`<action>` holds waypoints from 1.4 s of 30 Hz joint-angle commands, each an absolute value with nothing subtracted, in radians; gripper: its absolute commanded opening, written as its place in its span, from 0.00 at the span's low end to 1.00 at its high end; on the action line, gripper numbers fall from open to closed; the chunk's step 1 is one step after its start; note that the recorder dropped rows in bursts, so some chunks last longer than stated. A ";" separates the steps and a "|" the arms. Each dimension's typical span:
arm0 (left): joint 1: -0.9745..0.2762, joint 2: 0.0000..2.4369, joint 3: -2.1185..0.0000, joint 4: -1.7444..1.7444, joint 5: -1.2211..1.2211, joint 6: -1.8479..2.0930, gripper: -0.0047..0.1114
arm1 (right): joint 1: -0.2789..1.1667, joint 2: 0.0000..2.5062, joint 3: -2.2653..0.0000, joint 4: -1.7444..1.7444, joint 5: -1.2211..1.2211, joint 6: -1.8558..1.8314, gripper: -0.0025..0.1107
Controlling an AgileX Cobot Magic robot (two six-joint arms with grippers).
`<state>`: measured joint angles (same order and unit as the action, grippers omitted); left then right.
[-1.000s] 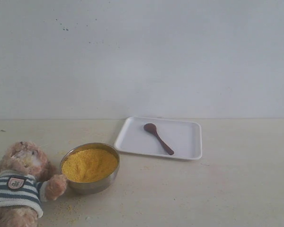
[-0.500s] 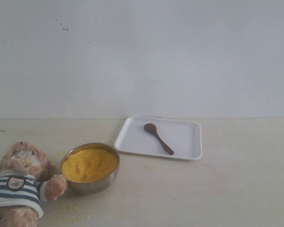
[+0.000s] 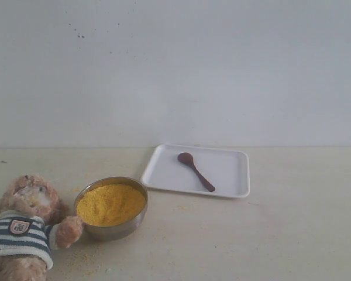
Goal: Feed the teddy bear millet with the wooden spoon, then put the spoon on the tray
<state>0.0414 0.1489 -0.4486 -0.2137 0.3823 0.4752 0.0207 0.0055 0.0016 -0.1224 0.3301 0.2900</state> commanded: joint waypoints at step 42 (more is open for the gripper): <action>0.047 0.000 0.000 0.069 0.321 -0.057 0.07 | 0.021 0.000 0.000 0.094 0.329 -0.150 0.02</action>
